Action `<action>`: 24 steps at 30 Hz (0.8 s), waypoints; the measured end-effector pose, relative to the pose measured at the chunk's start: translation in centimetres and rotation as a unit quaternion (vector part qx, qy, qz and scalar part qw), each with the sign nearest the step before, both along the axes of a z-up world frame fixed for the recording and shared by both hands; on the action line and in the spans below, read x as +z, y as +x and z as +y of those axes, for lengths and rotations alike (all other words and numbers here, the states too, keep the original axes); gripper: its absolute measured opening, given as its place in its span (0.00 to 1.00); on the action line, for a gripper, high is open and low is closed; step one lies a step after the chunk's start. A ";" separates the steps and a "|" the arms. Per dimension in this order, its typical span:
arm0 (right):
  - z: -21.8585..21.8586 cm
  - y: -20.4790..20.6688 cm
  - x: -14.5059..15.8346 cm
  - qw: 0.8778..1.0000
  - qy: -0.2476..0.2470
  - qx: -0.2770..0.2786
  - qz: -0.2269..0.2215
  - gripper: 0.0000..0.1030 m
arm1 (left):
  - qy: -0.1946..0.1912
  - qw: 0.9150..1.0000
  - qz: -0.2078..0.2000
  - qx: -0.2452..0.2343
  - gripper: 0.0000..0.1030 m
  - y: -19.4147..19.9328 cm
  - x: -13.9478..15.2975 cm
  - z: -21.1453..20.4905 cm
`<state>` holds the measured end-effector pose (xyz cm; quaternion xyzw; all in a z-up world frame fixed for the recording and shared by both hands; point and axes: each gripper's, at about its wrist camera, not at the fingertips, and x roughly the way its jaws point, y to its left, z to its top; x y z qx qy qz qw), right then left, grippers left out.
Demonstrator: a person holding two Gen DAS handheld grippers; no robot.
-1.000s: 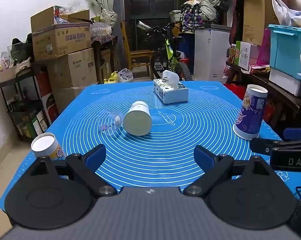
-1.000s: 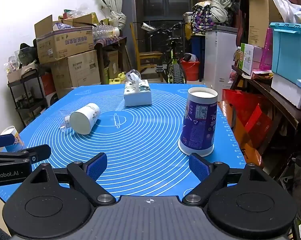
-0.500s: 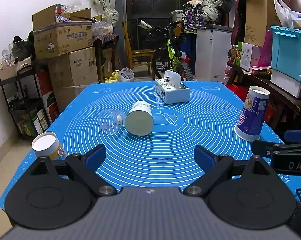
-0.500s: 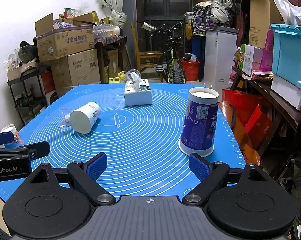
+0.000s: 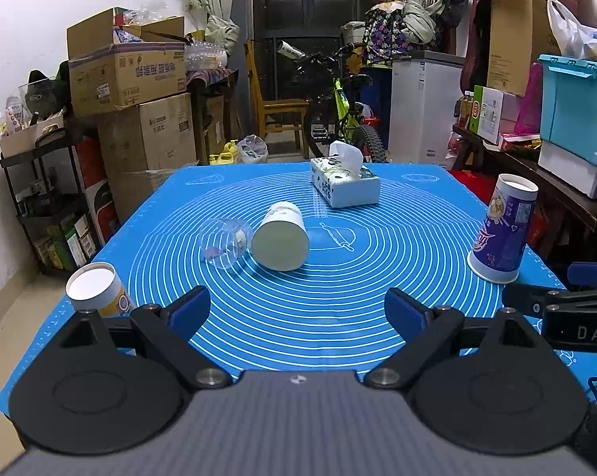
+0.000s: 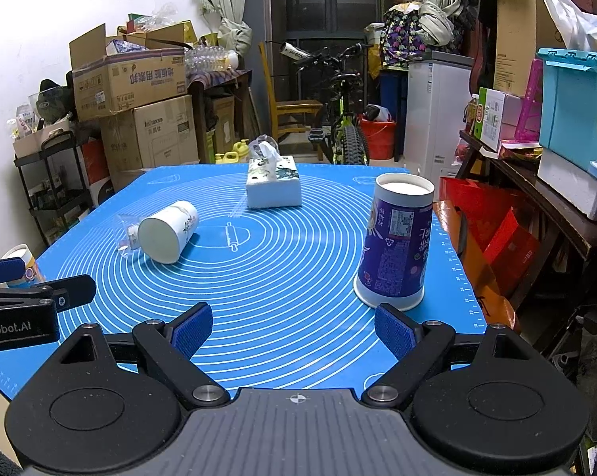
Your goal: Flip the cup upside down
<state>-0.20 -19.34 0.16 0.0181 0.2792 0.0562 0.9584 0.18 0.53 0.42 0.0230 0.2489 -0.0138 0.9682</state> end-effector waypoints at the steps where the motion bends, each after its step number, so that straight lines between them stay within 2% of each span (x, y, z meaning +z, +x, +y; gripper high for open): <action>1: 0.0 0.0 0.0 1.000 0.000 0.000 0.000 0.87 | 0.001 1.000 0.000 -0.001 0.91 0.0 0.0 0.0; 24: 0.3 0.3 0.0 1.000 -0.003 0.002 0.002 0.87 | 0.003 1.000 -0.001 -0.001 0.91 0.1 0.1 0.0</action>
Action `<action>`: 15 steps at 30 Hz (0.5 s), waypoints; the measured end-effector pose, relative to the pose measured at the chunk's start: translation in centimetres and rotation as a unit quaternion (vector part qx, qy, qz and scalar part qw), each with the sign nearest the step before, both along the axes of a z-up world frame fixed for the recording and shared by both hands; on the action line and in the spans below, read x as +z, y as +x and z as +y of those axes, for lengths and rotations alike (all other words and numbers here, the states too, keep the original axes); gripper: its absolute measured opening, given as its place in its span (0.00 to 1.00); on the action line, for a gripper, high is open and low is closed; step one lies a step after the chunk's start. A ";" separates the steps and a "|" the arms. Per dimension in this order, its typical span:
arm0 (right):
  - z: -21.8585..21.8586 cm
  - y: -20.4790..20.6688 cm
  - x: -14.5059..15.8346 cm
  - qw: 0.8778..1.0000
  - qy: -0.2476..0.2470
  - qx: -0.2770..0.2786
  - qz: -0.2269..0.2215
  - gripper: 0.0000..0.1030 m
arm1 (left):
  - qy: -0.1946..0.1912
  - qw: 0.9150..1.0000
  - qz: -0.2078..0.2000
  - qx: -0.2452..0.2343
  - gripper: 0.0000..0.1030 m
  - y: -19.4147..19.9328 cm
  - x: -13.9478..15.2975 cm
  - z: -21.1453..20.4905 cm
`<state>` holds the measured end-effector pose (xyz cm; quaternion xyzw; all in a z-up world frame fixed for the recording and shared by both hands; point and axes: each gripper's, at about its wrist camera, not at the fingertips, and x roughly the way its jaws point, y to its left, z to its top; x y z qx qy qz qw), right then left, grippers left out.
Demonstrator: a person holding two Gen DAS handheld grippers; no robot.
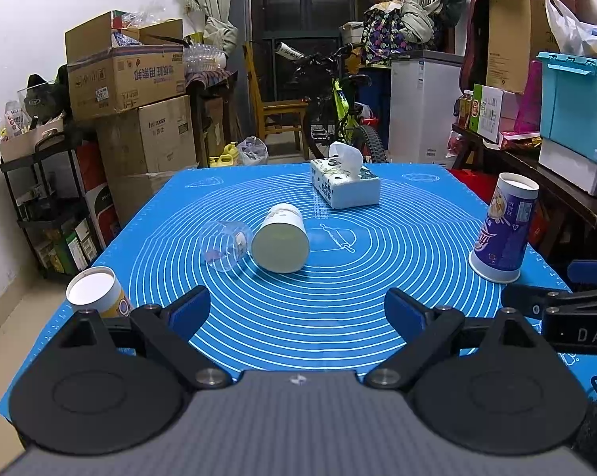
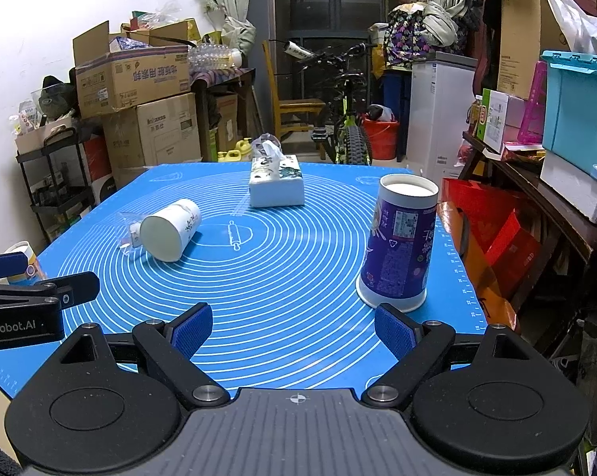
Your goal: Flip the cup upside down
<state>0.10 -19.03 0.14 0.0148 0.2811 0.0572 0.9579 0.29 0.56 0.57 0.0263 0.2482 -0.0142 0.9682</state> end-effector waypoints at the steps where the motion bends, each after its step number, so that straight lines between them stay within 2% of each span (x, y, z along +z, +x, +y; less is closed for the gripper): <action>1: 0.0 0.0 0.0 1.000 0.000 0.000 0.000 0.87 | 0.000 1.000 0.000 0.000 0.91 0.0 0.0 0.0; 15: 0.0 0.0 0.2 1.000 -0.001 -0.001 0.000 0.87 | 0.001 1.000 -0.001 0.003 0.91 0.2 0.0 0.4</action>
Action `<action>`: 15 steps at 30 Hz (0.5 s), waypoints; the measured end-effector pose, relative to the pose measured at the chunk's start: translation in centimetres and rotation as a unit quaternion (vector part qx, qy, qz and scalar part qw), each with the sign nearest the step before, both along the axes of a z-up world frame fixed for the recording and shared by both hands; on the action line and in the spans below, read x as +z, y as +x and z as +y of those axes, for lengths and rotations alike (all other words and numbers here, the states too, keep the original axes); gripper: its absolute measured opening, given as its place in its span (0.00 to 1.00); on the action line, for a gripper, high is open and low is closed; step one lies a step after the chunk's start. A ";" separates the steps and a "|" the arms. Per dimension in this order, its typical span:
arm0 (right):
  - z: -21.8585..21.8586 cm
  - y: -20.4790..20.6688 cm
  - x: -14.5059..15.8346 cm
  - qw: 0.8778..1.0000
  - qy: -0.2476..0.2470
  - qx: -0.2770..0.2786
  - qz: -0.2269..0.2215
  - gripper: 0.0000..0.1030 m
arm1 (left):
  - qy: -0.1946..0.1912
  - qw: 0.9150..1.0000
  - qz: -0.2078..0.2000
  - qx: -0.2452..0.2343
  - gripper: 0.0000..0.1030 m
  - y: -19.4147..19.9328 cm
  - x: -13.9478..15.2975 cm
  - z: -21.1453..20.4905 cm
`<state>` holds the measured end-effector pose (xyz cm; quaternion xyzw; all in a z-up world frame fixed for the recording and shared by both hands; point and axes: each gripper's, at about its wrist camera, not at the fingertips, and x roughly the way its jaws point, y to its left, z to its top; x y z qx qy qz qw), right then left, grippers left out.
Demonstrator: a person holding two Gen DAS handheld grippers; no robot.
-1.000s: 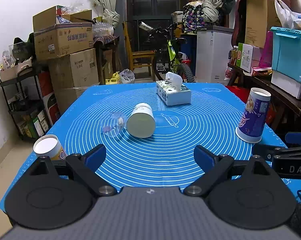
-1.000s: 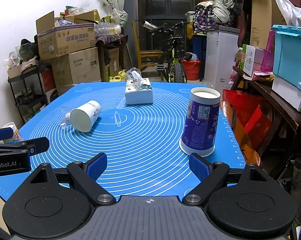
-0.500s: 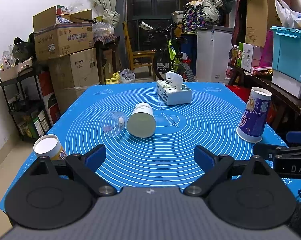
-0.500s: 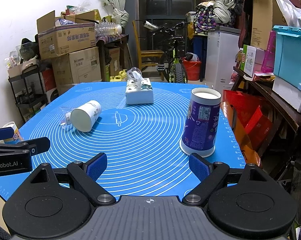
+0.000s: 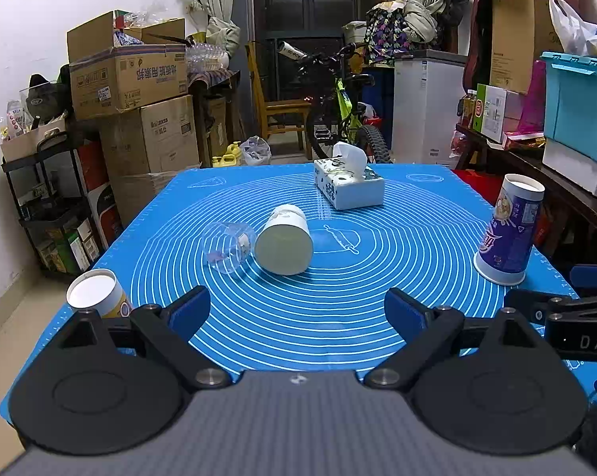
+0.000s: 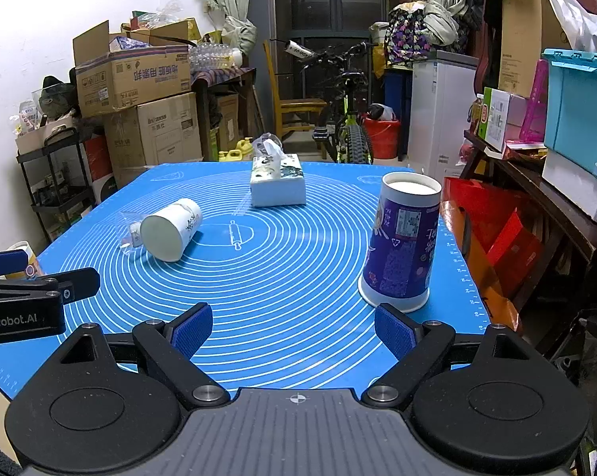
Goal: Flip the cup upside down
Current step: 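Move the left gripper to the lying white paper cup and close on it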
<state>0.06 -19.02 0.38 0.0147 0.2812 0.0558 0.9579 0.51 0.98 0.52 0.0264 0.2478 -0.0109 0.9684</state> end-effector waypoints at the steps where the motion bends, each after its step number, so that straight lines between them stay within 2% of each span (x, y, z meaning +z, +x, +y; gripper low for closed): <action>1: 0.1 0.1 -0.1 1.000 0.001 0.000 0.000 0.87 | 0.000 1.000 0.000 0.002 0.91 0.1 0.0 0.1; 9: 0.4 1.1 -0.5 1.000 0.001 0.002 -0.002 0.87 | 0.007 1.000 0.002 0.007 0.91 1.4 -0.5 0.1; 15: -0.1 3.5 -1.0 1.000 0.007 -0.001 -0.002 0.87 | 0.034 0.999 0.002 0.007 0.91 4.4 -1.1 -0.7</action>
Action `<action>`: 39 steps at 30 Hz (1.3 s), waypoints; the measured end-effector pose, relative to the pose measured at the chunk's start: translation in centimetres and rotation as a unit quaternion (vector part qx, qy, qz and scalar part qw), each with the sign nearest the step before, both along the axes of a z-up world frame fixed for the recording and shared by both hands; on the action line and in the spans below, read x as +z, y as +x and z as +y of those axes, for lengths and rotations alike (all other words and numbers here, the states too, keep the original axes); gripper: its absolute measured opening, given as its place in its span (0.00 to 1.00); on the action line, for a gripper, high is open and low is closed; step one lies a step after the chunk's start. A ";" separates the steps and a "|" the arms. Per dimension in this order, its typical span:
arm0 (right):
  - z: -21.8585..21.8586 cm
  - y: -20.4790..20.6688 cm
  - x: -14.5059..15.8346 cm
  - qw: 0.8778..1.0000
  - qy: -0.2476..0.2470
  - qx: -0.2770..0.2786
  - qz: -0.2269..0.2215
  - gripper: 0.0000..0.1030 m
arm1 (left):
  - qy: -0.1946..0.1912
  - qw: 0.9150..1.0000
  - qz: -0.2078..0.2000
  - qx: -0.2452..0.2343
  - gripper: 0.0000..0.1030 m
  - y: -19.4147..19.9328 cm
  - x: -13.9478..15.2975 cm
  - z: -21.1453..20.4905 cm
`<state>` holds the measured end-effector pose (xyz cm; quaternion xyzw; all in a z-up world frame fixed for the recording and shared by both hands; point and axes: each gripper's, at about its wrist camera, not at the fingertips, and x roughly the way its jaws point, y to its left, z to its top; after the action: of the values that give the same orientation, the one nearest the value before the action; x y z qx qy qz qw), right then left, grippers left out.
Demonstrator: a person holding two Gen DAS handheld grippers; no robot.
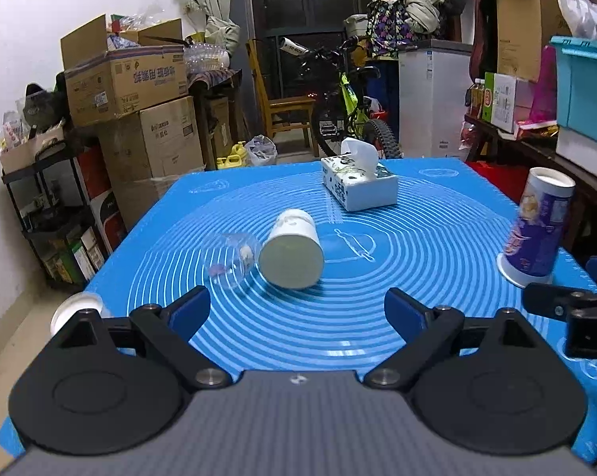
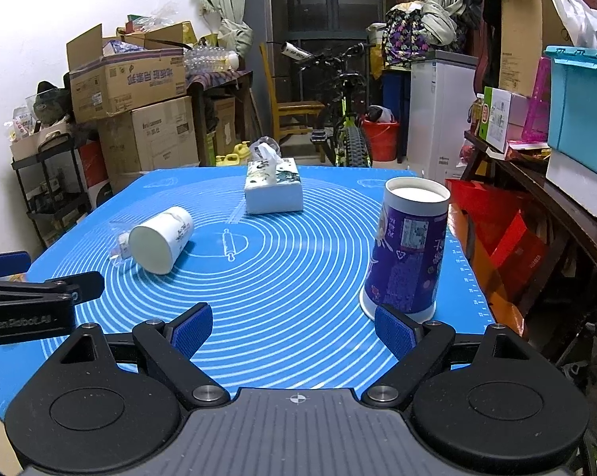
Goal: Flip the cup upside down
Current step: 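Move the left gripper to the lying white paper cup and close on it, then lift the white cup with the left gripper and carry it toward the right gripper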
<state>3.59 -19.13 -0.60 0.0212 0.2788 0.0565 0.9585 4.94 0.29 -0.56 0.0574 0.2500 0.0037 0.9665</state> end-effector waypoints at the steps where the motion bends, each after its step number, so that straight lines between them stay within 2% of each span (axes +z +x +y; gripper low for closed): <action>1: 0.0 0.5 -0.2 1.000 0.002 -0.001 0.001 0.87 | 0.009 1.000 -0.003 0.001 0.91 0.8 -0.1 -0.2; 6: -0.4 2.5 -0.8 1.000 0.005 -0.006 0.005 0.87 | 0.036 0.999 -0.005 0.010 0.91 5.0 -0.8 -1.0; 12: -0.6 4.6 -2.0 1.000 0.006 -0.016 0.013 0.87 | 0.059 0.997 0.009 0.042 0.91 10.4 -2.9 -1.5; 16: -0.6 5.4 -2.7 1.000 0.005 -0.017 0.019 0.87 | 0.088 0.995 0.016 0.052 0.90 12.3 -4.3 -1.8; 19: -0.6 5.8 -3.1 1.000 0.002 -0.020 0.023 0.87 | 0.090 0.994 0.030 0.058 0.90 13.6 -4.9 -1.5; 21: -0.6 6.1 -3.4 0.999 0.003 -0.021 0.025 0.87 | 0.089 0.993 0.040 0.061 0.86 14.2 -5.3 -1.3; 24: -0.5 6.2 -3.6 0.999 0.003 -0.023 0.028 0.87 | 0.095 0.993 0.052 0.052 0.76 14.6 -5.5 -1.5; 25: -0.5 6.3 -3.6 0.999 0.003 -0.023 0.028 0.87 | 0.088 0.993 0.059 0.048 0.65 14.7 -5.6 -1.4; 26: -0.5 6.3 -3.6 0.999 0.003 -0.023 0.029 0.87 | 0.084 0.993 0.065 0.048 0.63 14.7 -5.7 -1.3; 33: -0.7 6.1 -3.4 0.999 0.001 -0.029 0.026 0.87 | 0.063 0.996 0.058 0.042 0.59 13.6 -4.6 -1.2; 36: -0.9 5.7 -3.0 0.999 0.005 -0.034 0.022 0.87 | 0.030 0.998 0.054 0.027 0.59 11.3 -3.2 -1.2; 39: -1.2 5.1 -2.4 0.999 0.007 -0.037 0.019 0.87 | 0.014 0.999 0.046 0.004 0.59 8.4 -1.9 -1.9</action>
<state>8.73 -20.32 -2.98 0.0393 0.2960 0.0230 0.9541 13.36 -1.61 -2.51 0.0696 0.2946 0.0083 0.9530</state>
